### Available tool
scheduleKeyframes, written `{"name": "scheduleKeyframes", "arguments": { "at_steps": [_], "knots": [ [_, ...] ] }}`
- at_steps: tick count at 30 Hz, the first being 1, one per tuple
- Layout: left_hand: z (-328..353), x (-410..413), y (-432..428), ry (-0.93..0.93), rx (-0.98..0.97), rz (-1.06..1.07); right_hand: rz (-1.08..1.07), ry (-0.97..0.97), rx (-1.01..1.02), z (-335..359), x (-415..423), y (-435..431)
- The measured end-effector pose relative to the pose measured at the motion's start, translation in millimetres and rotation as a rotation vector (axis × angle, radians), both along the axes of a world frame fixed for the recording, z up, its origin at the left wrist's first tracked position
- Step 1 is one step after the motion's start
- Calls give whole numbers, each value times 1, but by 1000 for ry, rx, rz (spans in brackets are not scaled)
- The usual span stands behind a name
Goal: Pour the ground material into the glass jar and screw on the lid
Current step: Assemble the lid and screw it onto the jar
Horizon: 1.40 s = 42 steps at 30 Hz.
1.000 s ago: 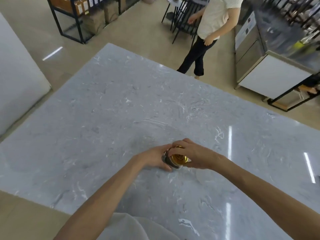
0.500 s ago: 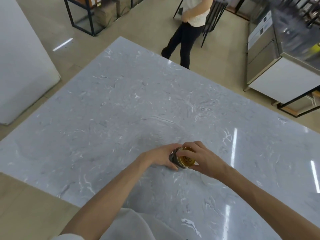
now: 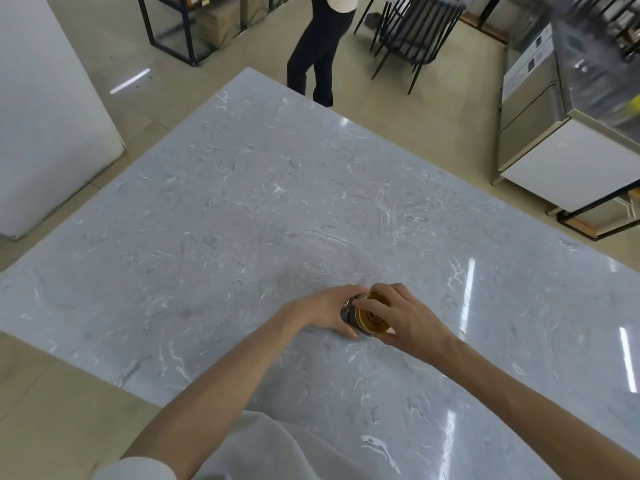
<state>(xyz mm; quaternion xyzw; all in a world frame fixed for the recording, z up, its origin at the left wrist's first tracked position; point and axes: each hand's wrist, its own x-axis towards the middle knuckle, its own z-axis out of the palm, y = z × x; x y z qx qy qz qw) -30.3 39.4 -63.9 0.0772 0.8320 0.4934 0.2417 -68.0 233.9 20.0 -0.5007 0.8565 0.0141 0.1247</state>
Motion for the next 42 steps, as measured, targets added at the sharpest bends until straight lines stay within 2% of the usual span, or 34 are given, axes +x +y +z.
{"name": "scheduleKeyframes", "arguments": {
  "at_steps": [11, 14, 19, 24, 29, 42],
  "knots": [
    [-2, 1, 0, 4, -13, 12, -3, -148, 91, 7, -23, -7],
    [2, 2, -2, -3, 5, 8, 14, -159, 73, 10, -26, -9],
    [6, 3, -1, 19, -29, -17, 11, -59, 30, 7, -6, -3],
    [5, -1, -1, 30, -42, -59, -36, -136, -70, 26, -20, 1],
    [-3, -1, 1, 30, -59, -45, -57, -199, -3, 19, -17, -4],
    [-9, -4, 0, 55, -5, -27, -106, -156, 107, 6, -14, -10]
  ]
}}
